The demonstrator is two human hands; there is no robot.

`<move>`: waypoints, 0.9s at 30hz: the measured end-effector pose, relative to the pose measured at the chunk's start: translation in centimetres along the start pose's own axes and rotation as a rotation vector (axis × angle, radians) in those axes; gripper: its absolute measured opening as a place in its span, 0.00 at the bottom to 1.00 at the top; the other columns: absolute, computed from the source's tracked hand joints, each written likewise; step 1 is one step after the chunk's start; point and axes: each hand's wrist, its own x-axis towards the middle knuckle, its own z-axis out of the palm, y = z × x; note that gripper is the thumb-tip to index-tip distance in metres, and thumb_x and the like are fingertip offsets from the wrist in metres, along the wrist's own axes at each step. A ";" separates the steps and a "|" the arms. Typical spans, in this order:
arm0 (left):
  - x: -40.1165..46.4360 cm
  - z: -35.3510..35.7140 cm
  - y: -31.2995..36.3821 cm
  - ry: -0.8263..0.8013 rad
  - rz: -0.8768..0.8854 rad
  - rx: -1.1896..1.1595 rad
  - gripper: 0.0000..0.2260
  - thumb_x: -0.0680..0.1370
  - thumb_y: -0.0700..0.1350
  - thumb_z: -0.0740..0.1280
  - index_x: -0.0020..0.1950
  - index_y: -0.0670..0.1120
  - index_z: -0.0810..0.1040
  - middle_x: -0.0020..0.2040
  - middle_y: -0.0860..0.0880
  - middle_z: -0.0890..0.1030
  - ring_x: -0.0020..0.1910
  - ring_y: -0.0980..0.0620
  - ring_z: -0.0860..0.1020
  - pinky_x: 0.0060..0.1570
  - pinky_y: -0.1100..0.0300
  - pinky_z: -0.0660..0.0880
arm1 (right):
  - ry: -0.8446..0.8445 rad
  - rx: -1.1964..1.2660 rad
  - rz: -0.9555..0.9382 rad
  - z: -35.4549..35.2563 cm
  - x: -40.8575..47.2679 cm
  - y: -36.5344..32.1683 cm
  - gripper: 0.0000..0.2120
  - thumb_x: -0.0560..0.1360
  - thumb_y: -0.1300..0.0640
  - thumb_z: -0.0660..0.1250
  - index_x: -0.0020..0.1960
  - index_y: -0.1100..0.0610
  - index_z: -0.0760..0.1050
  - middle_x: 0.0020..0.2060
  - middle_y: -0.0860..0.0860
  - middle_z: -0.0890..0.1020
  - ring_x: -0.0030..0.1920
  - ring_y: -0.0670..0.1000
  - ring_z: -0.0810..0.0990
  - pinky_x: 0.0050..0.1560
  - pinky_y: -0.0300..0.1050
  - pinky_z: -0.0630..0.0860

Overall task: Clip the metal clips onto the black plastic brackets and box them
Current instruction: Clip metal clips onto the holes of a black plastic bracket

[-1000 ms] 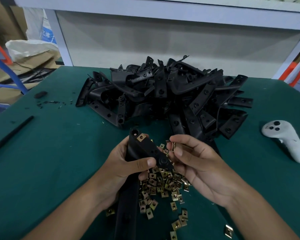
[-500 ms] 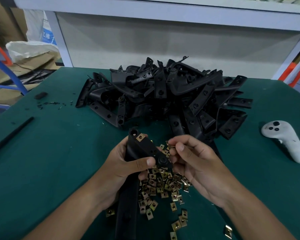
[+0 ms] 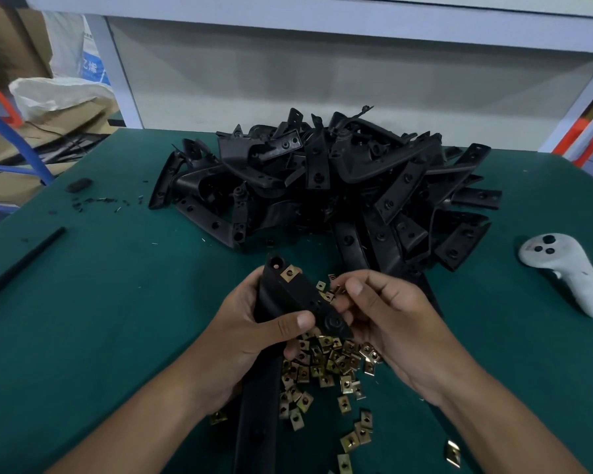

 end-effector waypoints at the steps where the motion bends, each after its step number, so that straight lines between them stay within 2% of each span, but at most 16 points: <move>1: 0.0 0.0 0.0 0.004 0.000 -0.002 0.21 0.68 0.46 0.79 0.58 0.46 0.77 0.42 0.46 0.83 0.31 0.54 0.77 0.34 0.65 0.75 | 0.017 -0.007 -0.006 0.0 0.0 -0.1 0.11 0.76 0.47 0.66 0.46 0.50 0.85 0.36 0.48 0.82 0.36 0.44 0.78 0.34 0.37 0.74; 5: 0.0 0.0 0.1 -0.027 0.002 0.011 0.24 0.70 0.46 0.77 0.61 0.42 0.74 0.43 0.46 0.84 0.34 0.56 0.80 0.34 0.65 0.75 | 0.026 -0.071 0.000 0.1 -0.1 -0.1 0.12 0.73 0.42 0.68 0.40 0.49 0.83 0.33 0.47 0.80 0.34 0.44 0.76 0.33 0.36 0.73; 9: 0.0 0.1 0.1 -0.050 -0.019 0.019 0.26 0.70 0.46 0.77 0.64 0.40 0.72 0.44 0.46 0.84 0.36 0.55 0.81 0.33 0.64 0.76 | -0.037 -0.162 -0.004 0.4 -0.2 -0.2 0.13 0.77 0.45 0.66 0.38 0.48 0.82 0.33 0.46 0.79 0.34 0.44 0.76 0.34 0.36 0.72; 13: 0.0 0.0 0.0 -0.061 -0.028 0.016 0.27 0.70 0.46 0.77 0.64 0.40 0.72 0.44 0.45 0.84 0.36 0.54 0.80 0.34 0.63 0.75 | -0.049 -0.161 -0.028 0.3 -0.3 -0.5 0.13 0.77 0.46 0.66 0.37 0.48 0.81 0.31 0.45 0.79 0.32 0.42 0.76 0.33 0.34 0.72; 20: 0.0 0.1 0.0 -0.082 -0.041 -0.020 0.24 0.73 0.41 0.74 0.64 0.37 0.70 0.42 0.47 0.83 0.33 0.56 0.80 0.32 0.65 0.75 | -0.047 -0.180 -0.026 0.3 -0.3 -0.4 0.12 0.75 0.46 0.67 0.37 0.50 0.81 0.31 0.46 0.79 0.32 0.43 0.76 0.33 0.34 0.71; 24: 0.0 0.2 0.0 -0.087 -0.033 -0.040 0.26 0.72 0.42 0.78 0.64 0.38 0.70 0.42 0.47 0.83 0.32 0.57 0.80 0.32 0.65 0.75 | -0.048 -0.183 -0.033 0.1 -0.2 -0.4 0.12 0.75 0.46 0.67 0.37 0.52 0.81 0.31 0.46 0.79 0.31 0.42 0.76 0.33 0.33 0.71; 27: 0.0 0.1 0.0 -0.095 -0.034 -0.049 0.27 0.71 0.44 0.77 0.65 0.38 0.70 0.42 0.47 0.83 0.34 0.56 0.81 0.31 0.64 0.75 | -0.058 -0.196 -0.040 0.0 -0.2 -0.4 0.12 0.75 0.47 0.67 0.39 0.53 0.81 0.31 0.47 0.80 0.31 0.43 0.76 0.33 0.34 0.71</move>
